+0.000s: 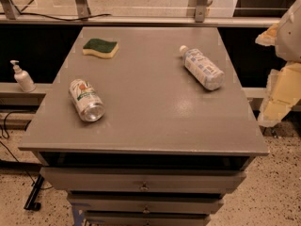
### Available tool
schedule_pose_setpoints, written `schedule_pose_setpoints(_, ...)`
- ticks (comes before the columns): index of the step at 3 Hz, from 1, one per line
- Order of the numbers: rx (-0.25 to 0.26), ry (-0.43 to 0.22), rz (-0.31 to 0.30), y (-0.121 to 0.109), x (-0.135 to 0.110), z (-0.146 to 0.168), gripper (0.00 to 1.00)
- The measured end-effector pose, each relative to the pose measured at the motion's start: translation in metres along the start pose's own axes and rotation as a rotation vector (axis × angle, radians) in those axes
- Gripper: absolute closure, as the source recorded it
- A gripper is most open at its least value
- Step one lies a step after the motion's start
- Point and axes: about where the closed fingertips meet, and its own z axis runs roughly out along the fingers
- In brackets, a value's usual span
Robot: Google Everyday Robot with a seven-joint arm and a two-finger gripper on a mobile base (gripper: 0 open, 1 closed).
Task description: Place blue plastic bottle upright
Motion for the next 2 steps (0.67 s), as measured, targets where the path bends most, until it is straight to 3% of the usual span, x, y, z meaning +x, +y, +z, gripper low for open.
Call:
schedule_pose_setpoints(1,0.000,0.000,0.000,0.000,0.000,0.000,0.00)
schedule_pose_setpoints(2,0.021,-0.094,0.047,-0.019,-0.004,-0.010,0.00)
